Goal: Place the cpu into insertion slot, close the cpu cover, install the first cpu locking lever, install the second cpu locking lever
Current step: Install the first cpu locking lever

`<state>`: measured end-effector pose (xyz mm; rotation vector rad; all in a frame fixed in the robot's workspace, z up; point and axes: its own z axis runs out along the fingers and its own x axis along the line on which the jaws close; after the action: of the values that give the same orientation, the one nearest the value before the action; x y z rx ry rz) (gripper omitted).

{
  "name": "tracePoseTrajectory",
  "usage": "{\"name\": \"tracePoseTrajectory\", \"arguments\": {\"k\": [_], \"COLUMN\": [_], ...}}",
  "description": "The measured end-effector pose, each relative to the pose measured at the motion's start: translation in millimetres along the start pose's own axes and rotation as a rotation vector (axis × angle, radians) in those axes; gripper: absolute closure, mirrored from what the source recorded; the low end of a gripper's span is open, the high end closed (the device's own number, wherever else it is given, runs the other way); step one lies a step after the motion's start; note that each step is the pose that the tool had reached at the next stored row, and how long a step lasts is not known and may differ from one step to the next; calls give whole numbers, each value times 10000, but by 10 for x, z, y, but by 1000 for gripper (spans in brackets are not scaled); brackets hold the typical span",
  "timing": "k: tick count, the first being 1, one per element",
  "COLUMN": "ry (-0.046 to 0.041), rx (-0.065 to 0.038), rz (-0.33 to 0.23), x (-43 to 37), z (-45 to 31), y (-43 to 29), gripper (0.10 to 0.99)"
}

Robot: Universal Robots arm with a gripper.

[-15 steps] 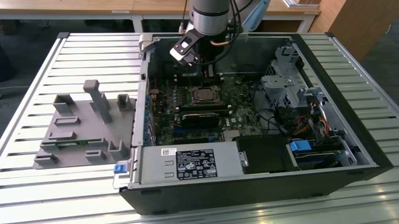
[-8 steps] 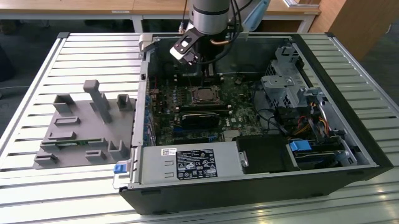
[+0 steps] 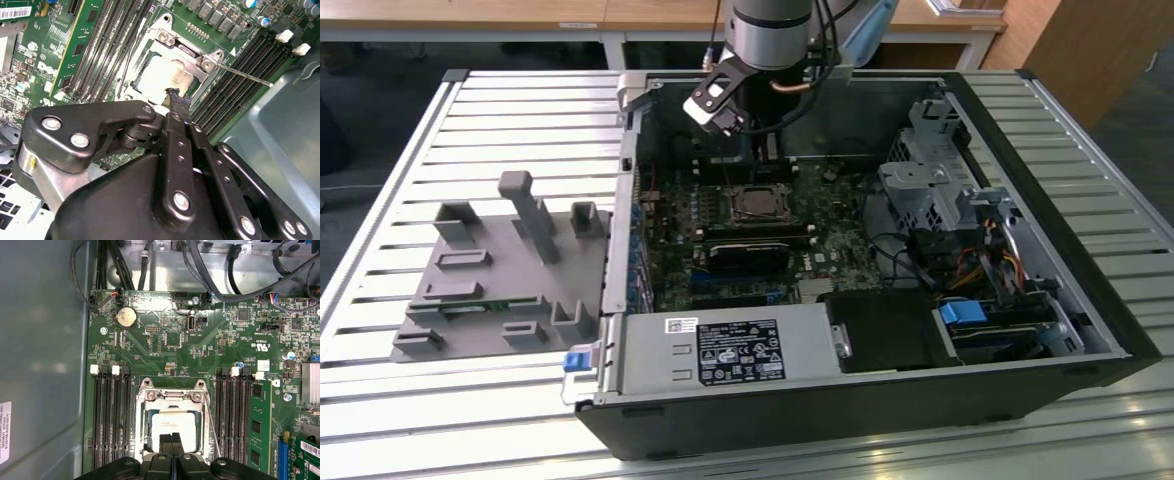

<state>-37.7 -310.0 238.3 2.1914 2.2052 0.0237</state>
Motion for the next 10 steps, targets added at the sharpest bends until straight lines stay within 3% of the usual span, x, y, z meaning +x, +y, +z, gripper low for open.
{"name": "tracePoseTrajectory", "arguments": {"k": [10], "ry": [-1], "rx": [0], "rz": [0], "x": [-1], "z": [-82], "y": [3], "gripper": [980]}}
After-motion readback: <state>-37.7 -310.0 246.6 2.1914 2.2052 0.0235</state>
